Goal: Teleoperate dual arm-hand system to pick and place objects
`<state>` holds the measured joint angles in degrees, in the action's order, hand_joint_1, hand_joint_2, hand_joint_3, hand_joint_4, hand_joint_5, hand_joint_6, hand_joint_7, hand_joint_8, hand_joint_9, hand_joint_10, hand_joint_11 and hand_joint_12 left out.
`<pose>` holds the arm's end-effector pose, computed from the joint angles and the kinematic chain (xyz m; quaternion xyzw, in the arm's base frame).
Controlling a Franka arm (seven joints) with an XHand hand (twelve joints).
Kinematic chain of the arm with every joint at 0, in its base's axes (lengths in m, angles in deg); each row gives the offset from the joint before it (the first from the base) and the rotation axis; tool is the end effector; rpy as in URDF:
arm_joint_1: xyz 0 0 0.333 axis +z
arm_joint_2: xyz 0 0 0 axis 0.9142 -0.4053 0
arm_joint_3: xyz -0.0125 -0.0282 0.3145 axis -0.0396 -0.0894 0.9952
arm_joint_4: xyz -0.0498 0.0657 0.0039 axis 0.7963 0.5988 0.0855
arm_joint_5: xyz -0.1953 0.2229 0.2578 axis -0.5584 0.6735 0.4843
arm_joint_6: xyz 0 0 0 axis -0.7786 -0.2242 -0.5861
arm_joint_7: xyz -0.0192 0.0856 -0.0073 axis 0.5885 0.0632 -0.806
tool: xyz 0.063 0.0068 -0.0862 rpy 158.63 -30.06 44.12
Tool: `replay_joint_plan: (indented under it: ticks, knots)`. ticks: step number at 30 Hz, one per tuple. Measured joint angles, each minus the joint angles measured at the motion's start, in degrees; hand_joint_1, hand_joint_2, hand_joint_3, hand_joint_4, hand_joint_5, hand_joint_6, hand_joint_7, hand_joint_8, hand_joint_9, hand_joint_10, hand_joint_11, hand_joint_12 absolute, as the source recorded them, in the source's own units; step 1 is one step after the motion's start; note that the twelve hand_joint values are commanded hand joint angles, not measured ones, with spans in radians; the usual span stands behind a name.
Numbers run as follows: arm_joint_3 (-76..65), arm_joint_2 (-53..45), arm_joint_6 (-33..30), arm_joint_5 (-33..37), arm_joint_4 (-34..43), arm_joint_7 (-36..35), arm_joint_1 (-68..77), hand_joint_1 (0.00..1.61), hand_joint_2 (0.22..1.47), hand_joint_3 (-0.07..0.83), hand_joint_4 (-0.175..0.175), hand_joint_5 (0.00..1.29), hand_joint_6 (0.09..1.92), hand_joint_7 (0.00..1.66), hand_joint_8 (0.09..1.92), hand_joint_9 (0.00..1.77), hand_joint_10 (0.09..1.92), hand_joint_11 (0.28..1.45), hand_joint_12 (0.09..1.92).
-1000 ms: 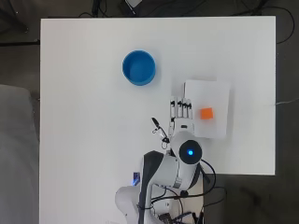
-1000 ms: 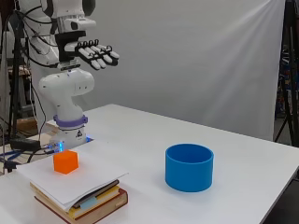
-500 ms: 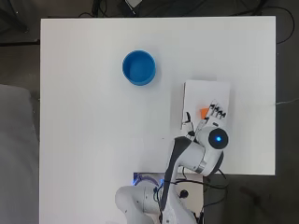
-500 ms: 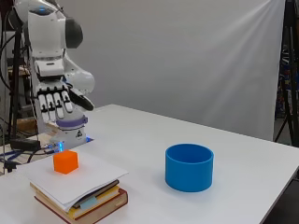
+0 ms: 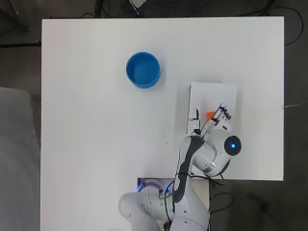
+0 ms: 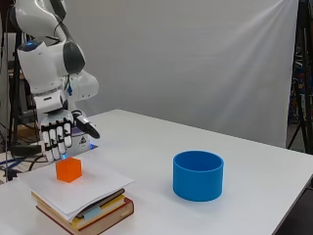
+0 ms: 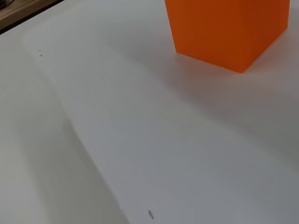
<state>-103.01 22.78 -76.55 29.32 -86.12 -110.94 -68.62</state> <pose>0.2856 -0.2710 0.3700 -0.9904 -0.0774 -0.0556 0.1002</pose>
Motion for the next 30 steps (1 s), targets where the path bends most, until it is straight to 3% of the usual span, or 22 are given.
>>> replay_joint_plan:
  ticks: [5,6,8,10,11,12,13,15,18,26,30]
  knots:
    - [-2.5,-2.7,-1.4,2.2,-0.2,-1.5,0.7,0.2,1.02,0.006,-0.085,0.02,0.09,0.2,0.09,0.37,0.09,0.46,0.09]
    - [-2.5,-2.8,-1.6,2.4,-0.4,-1.7,0.8,0.23,1.03,0.004,-0.069,0.1,0.09,0.23,0.09,0.39,0.09,0.47,0.09]
    - [-2.8,-3.2,-2.0,3.0,-0.8,-3.1,1.1,0.44,1.07,0.003,0.018,0.48,0.09,0.55,0.09,0.67,0.09,0.6,0.09]
    - [-4.0,-4.8,-2.0,4.3,-1.0,-6.2,1.7,0.58,1.08,0.001,0.063,0.67,0.09,0.74,0.09,0.85,0.09,0.68,0.09]
    - [-4.7,-6.0,-1.9,5.4,-0.7,-8.3,2.1,0.74,1.1,0.011,0.106,0.77,0.46,0.78,0.66,0.91,0.69,0.69,0.44]
    - [-5.3,-7.2,-1.5,7.1,-0.6,-10.8,2.4,0.85,1.13,0.016,0.138,0.82,0.79,0.91,1.21,1.07,1.23,0.77,0.99]
    - [-5.7,-8.1,-1.3,8.9,-0.5,-13.3,2.7,0.9,1.15,0.015,0.157,0.83,1.0,1.01,1.56,1.21,1.57,0.83,1.37]
    - [-5.8,-8.6,-0.9,11.7,-0.7,-16.7,2.7,0.94,1.18,0.009,0.172,0.82,1.19,1.08,1.85,1.32,1.84,0.87,1.71]
    - [-4.1,-6.9,1.0,12.9,-0.6,-18.0,2.2,0.94,1.2,0.005,0.175,0.79,1.28,1.08,1.92,1.33,1.91,0.88,1.8]
    - [5.0,1.7,1.3,15.3,2.3,-26.9,0.6,0.92,1.22,0.003,0.175,0.75,1.36,0.98,1.92,1.22,1.92,0.85,1.78]
    - [10.5,5.5,2.2,16.0,4.5,-27.8,0.2,0.92,1.22,0.0,0.175,0.76,1.36,0.97,1.92,1.22,1.92,0.89,1.81]
